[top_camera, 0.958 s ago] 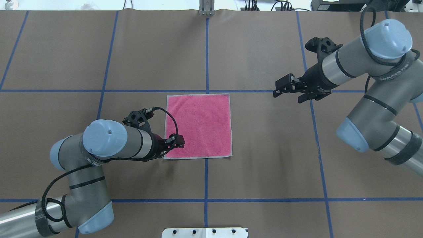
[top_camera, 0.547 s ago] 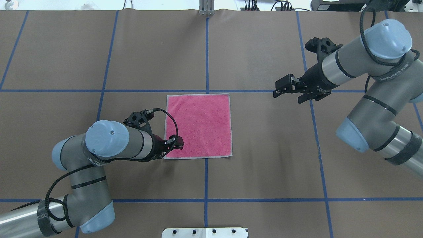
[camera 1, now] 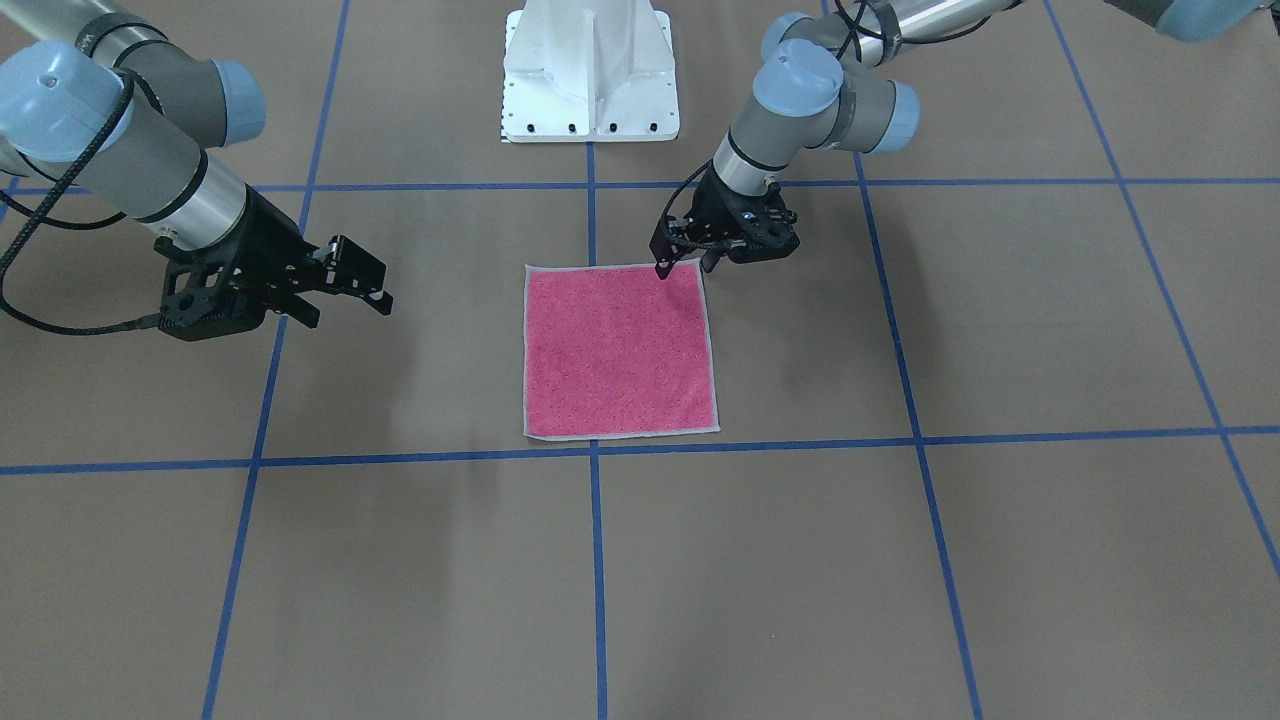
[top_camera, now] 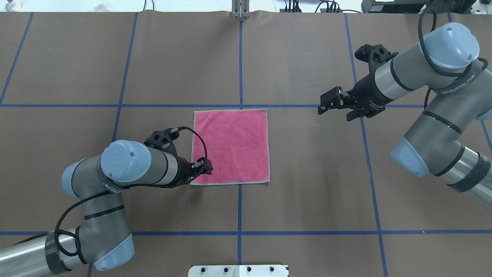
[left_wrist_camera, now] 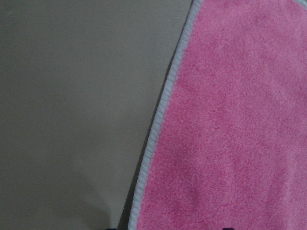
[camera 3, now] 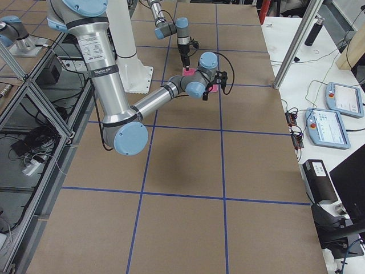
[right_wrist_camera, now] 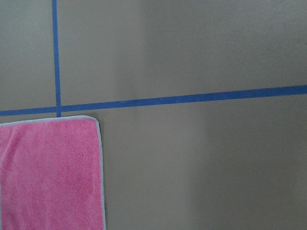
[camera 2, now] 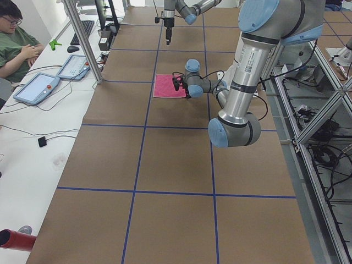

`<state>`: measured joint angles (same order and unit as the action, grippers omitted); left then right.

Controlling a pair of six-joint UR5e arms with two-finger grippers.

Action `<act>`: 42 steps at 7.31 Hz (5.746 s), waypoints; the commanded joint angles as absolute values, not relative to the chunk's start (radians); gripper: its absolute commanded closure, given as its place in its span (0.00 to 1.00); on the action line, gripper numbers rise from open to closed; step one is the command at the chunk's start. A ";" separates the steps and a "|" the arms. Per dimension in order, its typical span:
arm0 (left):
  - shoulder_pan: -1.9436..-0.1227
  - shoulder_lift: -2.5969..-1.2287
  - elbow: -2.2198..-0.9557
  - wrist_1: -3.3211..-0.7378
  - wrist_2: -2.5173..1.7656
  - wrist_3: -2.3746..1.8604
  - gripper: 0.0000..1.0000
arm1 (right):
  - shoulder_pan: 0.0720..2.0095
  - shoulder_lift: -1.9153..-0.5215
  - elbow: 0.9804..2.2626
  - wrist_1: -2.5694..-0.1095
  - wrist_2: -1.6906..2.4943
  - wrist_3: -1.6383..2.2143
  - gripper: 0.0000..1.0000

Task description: Fold towel twice with both arms

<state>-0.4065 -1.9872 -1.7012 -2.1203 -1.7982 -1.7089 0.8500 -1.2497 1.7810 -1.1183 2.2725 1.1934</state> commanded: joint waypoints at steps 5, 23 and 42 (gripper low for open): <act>-0.405 -1.982 -1.701 -2.123 -1.799 -1.709 0.34 | 0.851 -1.250 1.781 -1.118 2.275 1.192 0.00; -0.405 -1.994 -1.713 -2.121 -1.802 -1.710 1.00 | 0.542 -1.126 1.743 -1.120 2.022 1.404 0.01; -0.405 -1.990 -1.715 -2.126 -1.804 -1.712 1.00 | 0.431 -1.097 1.666 -1.126 1.925 1.451 0.49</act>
